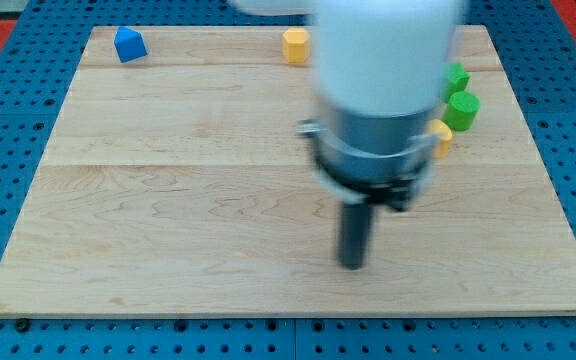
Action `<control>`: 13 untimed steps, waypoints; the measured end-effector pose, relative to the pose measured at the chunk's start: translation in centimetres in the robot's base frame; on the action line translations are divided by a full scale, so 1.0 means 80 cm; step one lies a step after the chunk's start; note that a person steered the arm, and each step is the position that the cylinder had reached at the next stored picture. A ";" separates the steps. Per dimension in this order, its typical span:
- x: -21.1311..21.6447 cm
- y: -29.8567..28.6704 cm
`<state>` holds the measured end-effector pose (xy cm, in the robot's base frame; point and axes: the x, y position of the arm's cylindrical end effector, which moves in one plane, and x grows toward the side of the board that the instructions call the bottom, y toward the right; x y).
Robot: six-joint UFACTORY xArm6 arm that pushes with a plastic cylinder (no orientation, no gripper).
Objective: Move red circle on center left of the board
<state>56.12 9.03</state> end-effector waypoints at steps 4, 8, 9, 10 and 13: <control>-0.352 0.257; -0.369 0.057; -0.327 0.009; -0.300 -0.069; -0.342 -0.216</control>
<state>28.79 -8.25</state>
